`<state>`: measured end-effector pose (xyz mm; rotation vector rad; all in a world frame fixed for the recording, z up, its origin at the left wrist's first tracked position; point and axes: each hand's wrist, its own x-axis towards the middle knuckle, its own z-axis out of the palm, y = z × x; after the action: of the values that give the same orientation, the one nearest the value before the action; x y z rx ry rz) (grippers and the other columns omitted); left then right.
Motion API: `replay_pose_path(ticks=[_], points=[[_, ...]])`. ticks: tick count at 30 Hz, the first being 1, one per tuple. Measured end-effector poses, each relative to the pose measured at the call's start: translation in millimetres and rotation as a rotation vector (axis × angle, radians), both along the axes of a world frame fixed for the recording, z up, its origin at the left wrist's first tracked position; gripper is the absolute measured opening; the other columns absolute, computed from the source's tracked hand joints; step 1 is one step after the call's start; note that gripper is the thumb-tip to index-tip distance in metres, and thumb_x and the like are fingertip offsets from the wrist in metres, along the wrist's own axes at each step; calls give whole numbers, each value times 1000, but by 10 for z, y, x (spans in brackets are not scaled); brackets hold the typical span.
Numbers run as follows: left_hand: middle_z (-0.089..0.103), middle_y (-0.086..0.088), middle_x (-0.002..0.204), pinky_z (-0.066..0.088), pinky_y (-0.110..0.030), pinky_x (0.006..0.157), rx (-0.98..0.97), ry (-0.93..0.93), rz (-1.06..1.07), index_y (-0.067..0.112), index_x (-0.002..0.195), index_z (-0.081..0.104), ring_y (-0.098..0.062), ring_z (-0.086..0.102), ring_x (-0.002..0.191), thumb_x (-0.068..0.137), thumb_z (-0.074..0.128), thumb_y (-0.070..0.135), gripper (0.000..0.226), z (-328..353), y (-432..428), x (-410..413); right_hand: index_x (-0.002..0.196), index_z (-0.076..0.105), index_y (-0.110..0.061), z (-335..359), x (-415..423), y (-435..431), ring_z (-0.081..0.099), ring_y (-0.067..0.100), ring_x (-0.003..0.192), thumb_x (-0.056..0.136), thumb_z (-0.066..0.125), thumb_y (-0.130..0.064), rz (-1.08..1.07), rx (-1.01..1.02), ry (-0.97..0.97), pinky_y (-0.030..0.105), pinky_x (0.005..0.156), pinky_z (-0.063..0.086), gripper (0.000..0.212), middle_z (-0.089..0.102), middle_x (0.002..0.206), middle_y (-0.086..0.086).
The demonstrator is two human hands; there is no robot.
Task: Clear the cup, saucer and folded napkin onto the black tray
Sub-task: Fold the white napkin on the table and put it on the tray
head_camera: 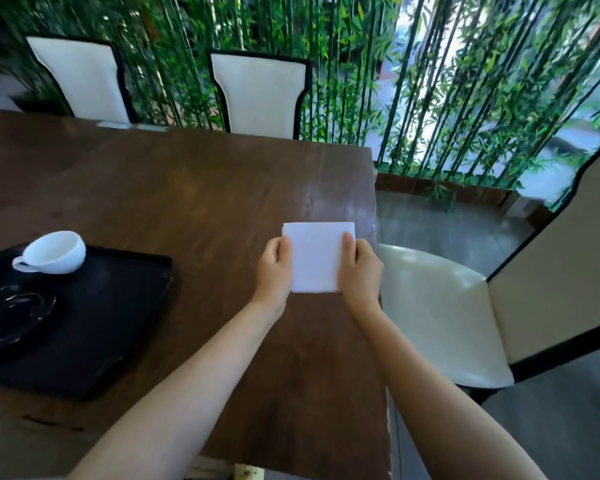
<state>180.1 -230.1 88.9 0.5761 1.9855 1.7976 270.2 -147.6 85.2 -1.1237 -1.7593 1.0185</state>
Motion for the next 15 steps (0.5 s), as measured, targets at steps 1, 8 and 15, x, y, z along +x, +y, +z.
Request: replay_pose_path(ticks=[1, 8, 15], points=[[52, 4, 72, 36, -20, 54, 6, 29, 45, 13, 89, 53, -9, 46, 66, 99, 37, 34, 28, 30, -41, 1, 58, 31, -17, 36, -21, -17, 31, 6, 49, 97, 39, -37, 23, 24, 11, 14, 46, 32, 45, 37, 53, -6], [52, 7, 76, 37, -18, 56, -5, 130, 300, 20, 94, 51, -8, 50, 67, 99, 34, 37, 24, 207, -512, -138, 65, 46, -4, 271, -392, -337, 36, 8, 51, 97, 39, -35, 246, 52, 69, 27, 51, 27, 45, 46, 56, 0], [48, 9, 74, 34, -13, 52, 21, 139, 435, 14, 102, 51, -6, 48, 65, 99, 33, 38, 30, 368, -952, -482, 61, 47, -10, 446, -870, -674, 39, 6, 49, 97, 40, -35, 402, 90, 107, 19, 47, 29, 44, 45, 55, -2]])
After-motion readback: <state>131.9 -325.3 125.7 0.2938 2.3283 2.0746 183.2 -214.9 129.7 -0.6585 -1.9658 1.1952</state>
